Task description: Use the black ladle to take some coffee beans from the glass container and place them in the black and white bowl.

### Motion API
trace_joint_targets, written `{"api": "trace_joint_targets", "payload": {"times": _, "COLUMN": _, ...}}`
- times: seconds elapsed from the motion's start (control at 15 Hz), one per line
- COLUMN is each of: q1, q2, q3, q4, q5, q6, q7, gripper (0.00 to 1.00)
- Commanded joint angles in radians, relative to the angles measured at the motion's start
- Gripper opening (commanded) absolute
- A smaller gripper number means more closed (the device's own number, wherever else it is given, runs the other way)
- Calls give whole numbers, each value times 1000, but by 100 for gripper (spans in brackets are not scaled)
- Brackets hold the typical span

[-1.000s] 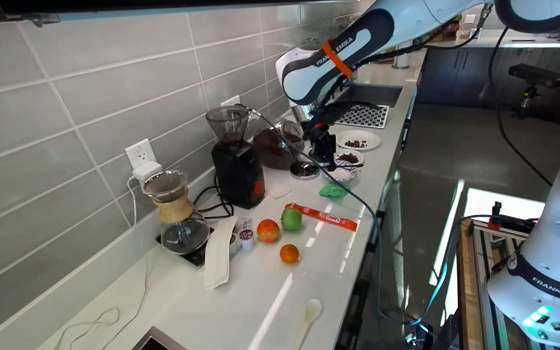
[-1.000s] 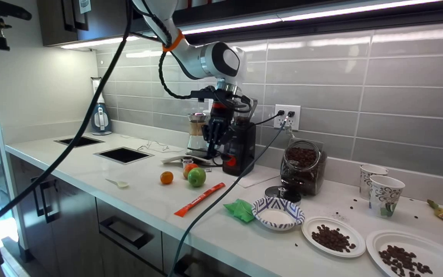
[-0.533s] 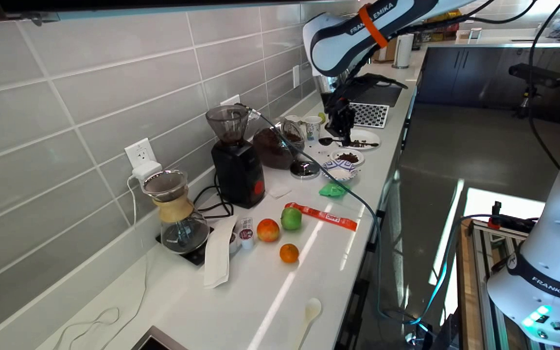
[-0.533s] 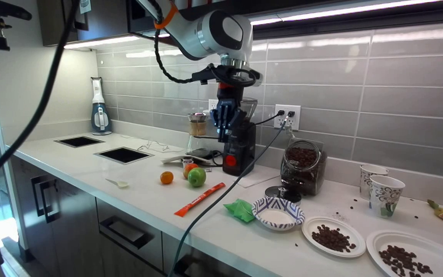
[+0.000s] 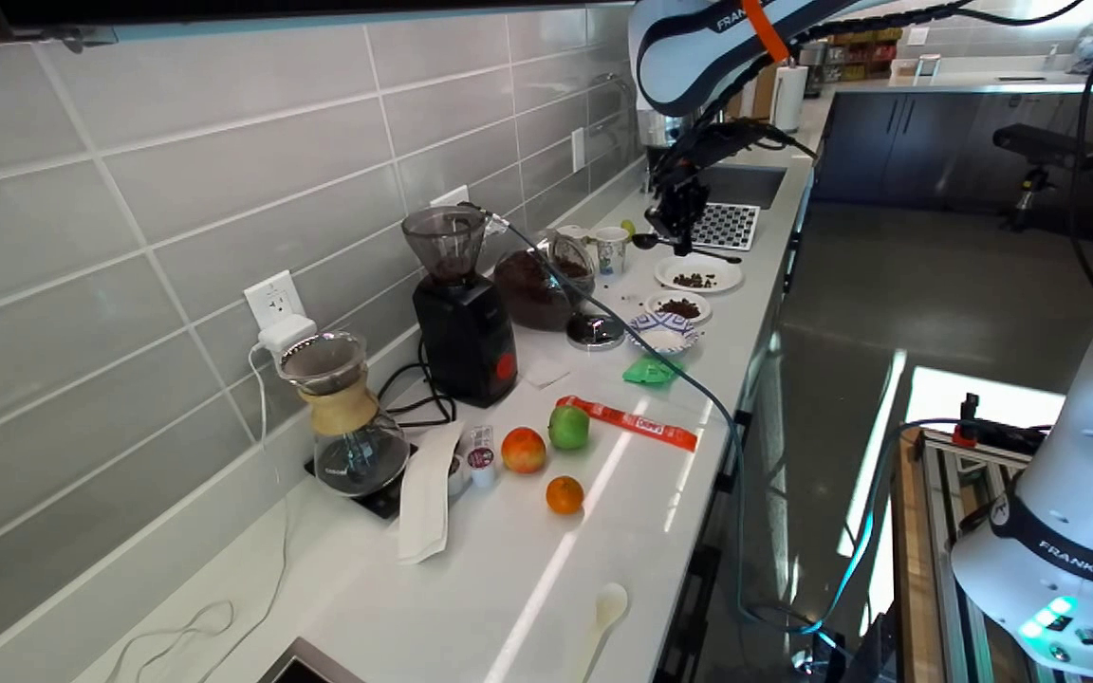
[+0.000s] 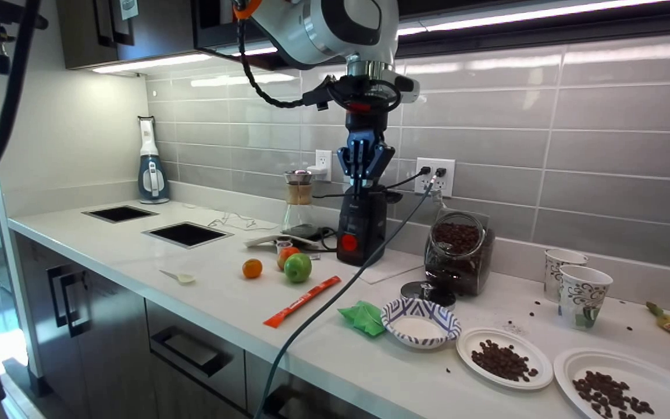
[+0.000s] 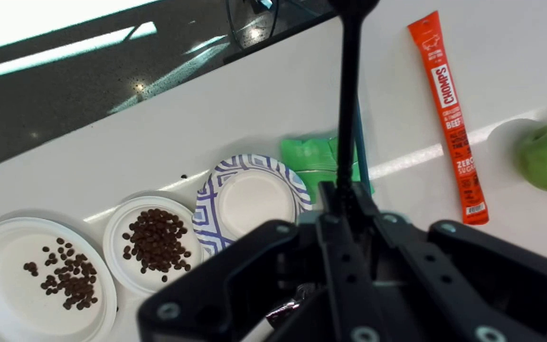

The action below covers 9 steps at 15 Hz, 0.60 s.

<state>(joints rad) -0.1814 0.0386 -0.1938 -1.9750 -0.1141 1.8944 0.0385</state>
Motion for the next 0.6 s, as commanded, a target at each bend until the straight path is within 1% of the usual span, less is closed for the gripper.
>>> {"api": "trace_joint_targets", "payload": {"times": 0.0, "q1": -1, "q2": 2, "q3": 4, "q4": 2, "q5": 0, "q6": -2, "q7": 0, "gripper": 9}}
{"api": "trace_joint_targets", "payload": {"times": 0.33, "q1": -1, "q2": 4, "q3": 4, "q4": 2, "q5": 0, "q6": -2, "q7": 0, "gripper": 9}}
{"api": "trace_joint_targets", "payload": {"times": 0.4, "q1": -1, "q2": 4, "q3": 4, "q4": 2, "q5": 0, "q6": -2, "q7": 0, "gripper": 2}}
{"api": "trace_joint_targets", "payload": {"times": 0.47, "q1": -5, "q2": 25, "q3": -2, "q4": 25, "q5": -24, "q6": 14, "q7": 53, "gripper": 2}}
{"api": "trace_joint_targets", "payload": {"times": 0.53, "q1": -8, "q2": 63, "q3": -7, "q4": 71, "q5": -52, "q6": -11, "q7": 63, "gripper": 2}}
